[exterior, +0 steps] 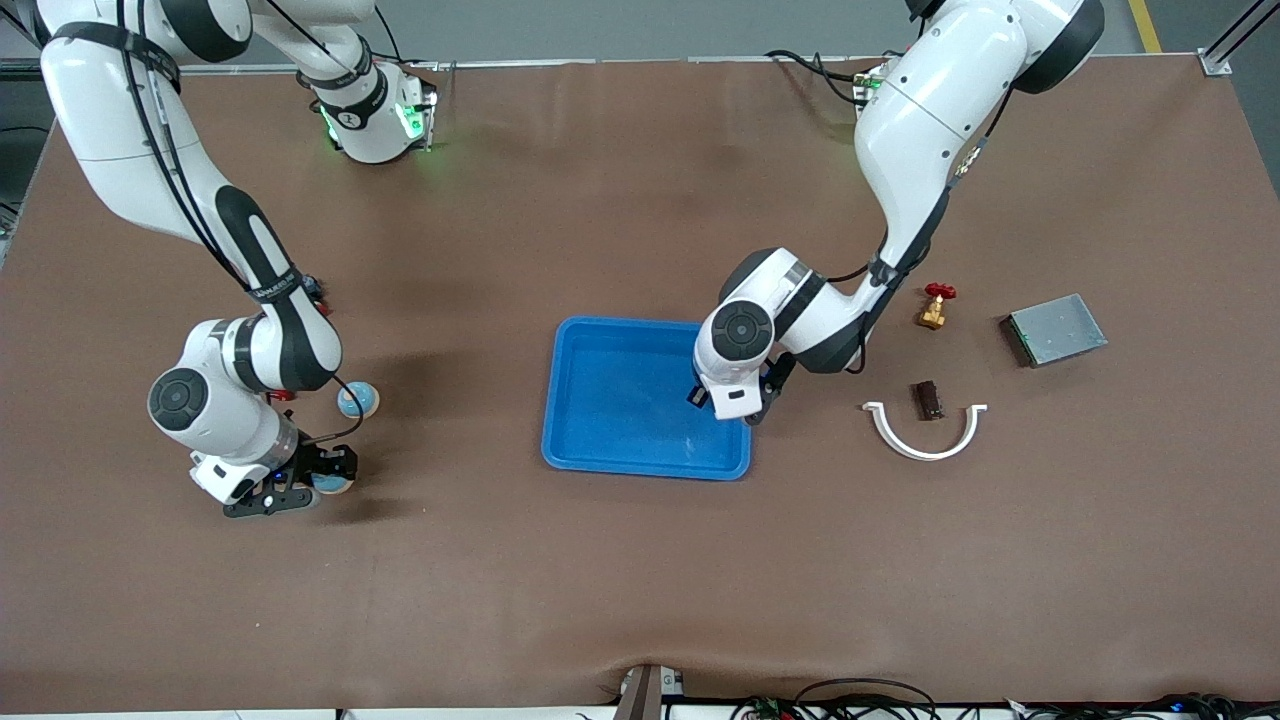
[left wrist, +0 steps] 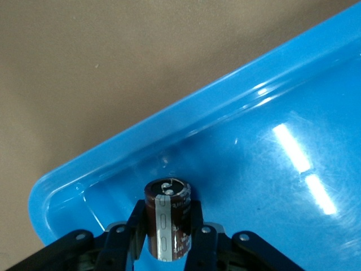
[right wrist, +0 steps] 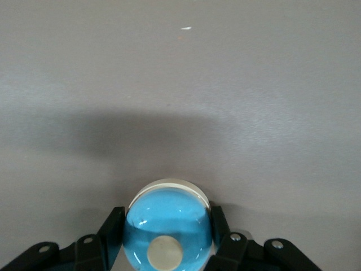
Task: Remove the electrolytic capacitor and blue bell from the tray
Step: 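Set the bell beside the first bell while the left gripper carries the capacitor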
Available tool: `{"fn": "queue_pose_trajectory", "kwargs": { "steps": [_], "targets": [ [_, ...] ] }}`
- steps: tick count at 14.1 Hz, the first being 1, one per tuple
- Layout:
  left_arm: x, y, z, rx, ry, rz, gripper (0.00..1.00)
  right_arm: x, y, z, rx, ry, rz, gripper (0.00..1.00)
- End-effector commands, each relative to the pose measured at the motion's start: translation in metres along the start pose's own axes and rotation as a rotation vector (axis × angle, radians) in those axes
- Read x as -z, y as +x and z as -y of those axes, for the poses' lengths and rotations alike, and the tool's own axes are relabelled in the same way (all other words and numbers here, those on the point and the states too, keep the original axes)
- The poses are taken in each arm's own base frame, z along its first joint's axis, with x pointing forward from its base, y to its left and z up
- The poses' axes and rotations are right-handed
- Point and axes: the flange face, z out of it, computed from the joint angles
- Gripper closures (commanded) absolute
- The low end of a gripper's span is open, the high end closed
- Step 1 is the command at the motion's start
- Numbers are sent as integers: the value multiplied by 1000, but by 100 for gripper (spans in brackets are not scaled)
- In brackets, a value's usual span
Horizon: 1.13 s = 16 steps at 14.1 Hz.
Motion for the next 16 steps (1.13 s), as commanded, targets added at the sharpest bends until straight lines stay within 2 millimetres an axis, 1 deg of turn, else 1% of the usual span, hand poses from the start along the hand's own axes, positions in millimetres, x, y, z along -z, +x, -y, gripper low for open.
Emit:
{"fn": "queue_pose_trajectory", "kwargs": {
  "steps": [1, 6, 8, 9, 11, 12, 13, 14, 15, 16],
  "targets": [
    [5, 0, -1, 6, -18, -27, 100, 0, -12, 7, -1, 44, 6, 100],
    [17, 4, -1, -25, -25, -33, 100, 0, -12, 5, -3, 44, -5, 100],
    [32, 10, -2, -58, -34, -38, 100, 0, -11, 4, -5, 43, -12, 100],
    [46, 14, 0, -82, -38, -45, 100, -1, -11, 4, -5, 43, -15, 100],
    [78, 41, 2, -123, -50, -57, 100, 0, -11, 4, -7, 42, -18, 99],
    [95, 54, 3, -147, -64, -56, 100, 0, -10, 4, -4, 41, -19, 77],
    [106, 68, 4, -173, -67, -57, 100, 2, -8, 2, -12, 40, -28, 1],
    [116, 78, 7, -200, -65, -60, 100, 3, -7, 2, -12, 39, -39, 0],
    [118, 85, 9, -235, -49, -62, 100, 4, -7, 2, -12, 39, -39, 0],
    [120, 96, 13, -264, -32, -61, 100, 8, -6, 4, -10, 39, -37, 0]
  ]
}}
